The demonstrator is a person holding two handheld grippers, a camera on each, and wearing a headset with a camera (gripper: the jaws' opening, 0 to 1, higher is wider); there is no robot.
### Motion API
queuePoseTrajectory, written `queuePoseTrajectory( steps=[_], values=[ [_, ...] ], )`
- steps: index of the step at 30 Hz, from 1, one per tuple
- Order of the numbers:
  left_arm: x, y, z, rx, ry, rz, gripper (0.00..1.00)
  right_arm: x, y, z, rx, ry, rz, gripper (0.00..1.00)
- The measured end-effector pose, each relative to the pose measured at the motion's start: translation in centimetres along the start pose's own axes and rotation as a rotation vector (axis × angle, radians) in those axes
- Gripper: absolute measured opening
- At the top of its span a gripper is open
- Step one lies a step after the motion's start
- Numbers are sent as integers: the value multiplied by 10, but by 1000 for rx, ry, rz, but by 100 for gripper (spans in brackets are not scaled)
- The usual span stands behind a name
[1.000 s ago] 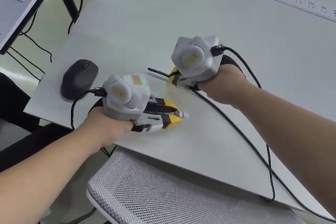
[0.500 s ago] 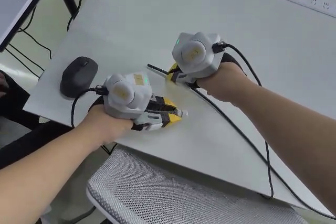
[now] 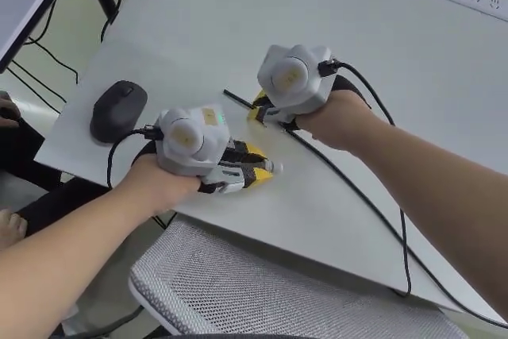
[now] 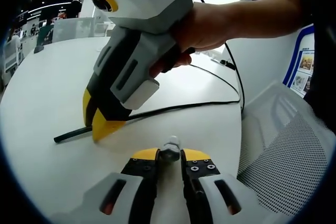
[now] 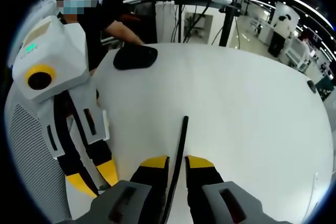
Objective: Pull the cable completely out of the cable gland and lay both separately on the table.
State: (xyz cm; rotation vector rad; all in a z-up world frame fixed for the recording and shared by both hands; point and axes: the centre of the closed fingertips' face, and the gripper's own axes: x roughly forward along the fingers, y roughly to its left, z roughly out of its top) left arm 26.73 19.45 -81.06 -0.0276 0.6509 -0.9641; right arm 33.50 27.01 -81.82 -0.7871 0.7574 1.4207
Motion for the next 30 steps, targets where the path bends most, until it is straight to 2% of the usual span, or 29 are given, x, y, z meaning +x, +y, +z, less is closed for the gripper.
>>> queuePoseTrajectory(
  steps=[4,9,15,17,19,22,25,30],
  values=[
    [-1,-1,0,-6,-2,5,19,-4,-2,-2,-1,2,-17,14],
    [-3,-1,1,-12,0,16,21,-16,-7,-4,9,-11,-43,18],
    [-4,-2,1,-11,6,31,24,-41,-14,-1,52,-70,-78,24],
    [-6,-1,1,0,24,53,26,-53,-15,0,81,-100,-89,26],
    [-8,-2,3,5,19,57,27,-61,-15,0,98,-117,-94,29],
    [-11,0,3,-4,20,80,28,-74,-11,-4,129,-147,-93,32],
    [-13,1,1,-11,23,91,30,-84,-7,-10,124,-159,-98,36],
    [-22,-4,8,-15,16,113,36,-113,-1,-16,187,-224,-111,41]
  ],
)
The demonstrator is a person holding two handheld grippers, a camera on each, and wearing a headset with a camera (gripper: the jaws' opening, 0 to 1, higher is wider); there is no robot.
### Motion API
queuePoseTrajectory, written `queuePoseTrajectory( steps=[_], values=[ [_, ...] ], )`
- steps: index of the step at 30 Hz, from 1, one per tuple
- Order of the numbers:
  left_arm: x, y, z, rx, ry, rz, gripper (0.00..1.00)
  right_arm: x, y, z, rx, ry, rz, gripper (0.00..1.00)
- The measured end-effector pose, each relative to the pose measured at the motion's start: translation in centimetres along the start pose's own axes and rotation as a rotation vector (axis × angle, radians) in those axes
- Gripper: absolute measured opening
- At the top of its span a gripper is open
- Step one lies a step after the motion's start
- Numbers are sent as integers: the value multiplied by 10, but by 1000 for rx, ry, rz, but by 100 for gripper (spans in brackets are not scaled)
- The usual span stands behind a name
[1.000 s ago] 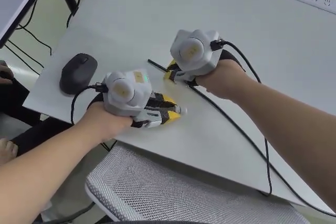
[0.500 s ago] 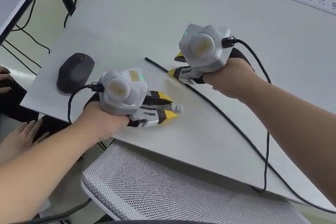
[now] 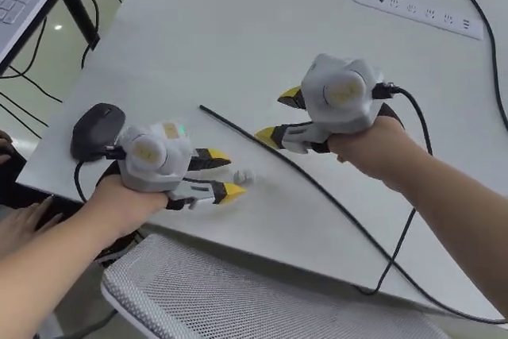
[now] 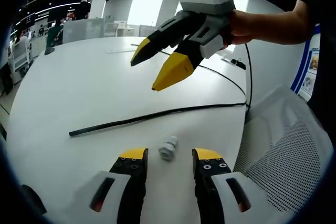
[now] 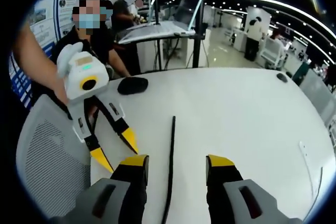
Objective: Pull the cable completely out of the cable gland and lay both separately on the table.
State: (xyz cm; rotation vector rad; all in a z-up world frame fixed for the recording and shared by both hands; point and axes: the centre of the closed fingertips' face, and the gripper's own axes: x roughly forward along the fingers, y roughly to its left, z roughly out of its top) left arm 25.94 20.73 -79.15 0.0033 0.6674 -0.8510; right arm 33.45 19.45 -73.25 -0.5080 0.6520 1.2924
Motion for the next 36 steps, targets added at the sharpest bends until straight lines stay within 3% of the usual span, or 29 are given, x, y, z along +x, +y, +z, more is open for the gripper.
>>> queuePoseTrajectory(
  steps=[5,9,18,22,28,33,36],
  values=[
    [-10,-7,12,-44,-33,15,39,-28,6,-4,31,-35,-6,44],
    [-17,-11,13,-47,-27,20,42,-54,12,-4,82,-87,-12,47],
    [-34,-29,26,-45,-28,42,49,-114,18,-25,133,-161,-69,54],
    [-41,-37,36,-59,-55,51,53,-135,23,-37,177,-199,-83,57],
    [-51,-47,48,-54,-81,76,57,-159,33,-62,221,-235,-106,63],
    [-57,-57,61,-59,-128,92,63,-173,47,-79,256,-273,-118,70],
    [-60,-62,62,-56,-131,97,65,-178,54,-87,277,-288,-130,74]
  ],
)
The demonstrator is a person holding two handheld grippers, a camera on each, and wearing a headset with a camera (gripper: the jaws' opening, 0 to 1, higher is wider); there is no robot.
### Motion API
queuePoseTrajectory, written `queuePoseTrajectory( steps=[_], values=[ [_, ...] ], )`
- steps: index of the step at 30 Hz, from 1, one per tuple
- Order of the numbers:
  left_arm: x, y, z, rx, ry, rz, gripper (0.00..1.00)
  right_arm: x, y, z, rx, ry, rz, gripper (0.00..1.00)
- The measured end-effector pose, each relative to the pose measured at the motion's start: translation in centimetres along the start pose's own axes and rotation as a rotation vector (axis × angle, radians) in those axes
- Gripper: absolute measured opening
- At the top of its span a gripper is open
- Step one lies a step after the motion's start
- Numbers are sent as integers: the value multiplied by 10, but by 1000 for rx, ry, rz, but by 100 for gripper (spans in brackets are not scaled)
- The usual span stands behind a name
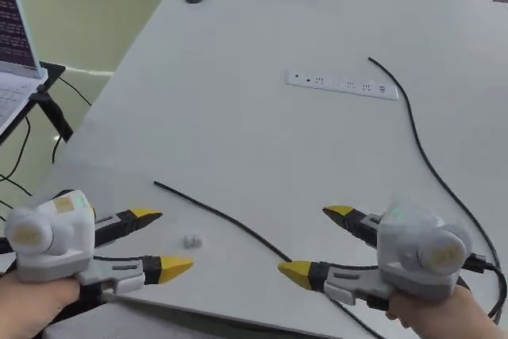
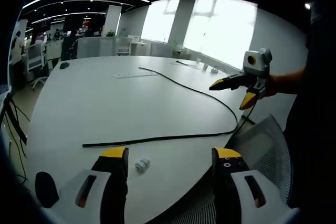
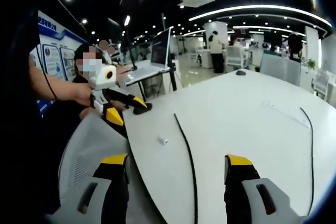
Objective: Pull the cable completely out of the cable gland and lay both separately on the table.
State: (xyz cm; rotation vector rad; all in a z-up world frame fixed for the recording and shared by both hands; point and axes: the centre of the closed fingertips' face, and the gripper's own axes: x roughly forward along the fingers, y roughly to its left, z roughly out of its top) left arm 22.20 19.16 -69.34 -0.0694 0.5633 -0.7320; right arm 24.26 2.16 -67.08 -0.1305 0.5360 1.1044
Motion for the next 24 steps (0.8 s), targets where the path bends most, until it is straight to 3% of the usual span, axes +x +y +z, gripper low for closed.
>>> queuePoseTrajectory(
  steps=[7,10,12,17,24],
  values=[
    [-8,-2,-3,-11,6,17,76,-14,5,-24,47,-3,-31,84],
    [-11,0,-11,-22,40,27,83,-15,5,-31,52,11,-38,87],
    [-13,2,-16,-25,65,40,87,-15,5,-39,98,33,-43,92],
    [-14,3,-27,-31,115,51,93,-16,5,-49,120,70,-39,99],
    [-15,6,-29,-36,126,74,99,-18,5,-53,128,89,-33,99]
  ],
)
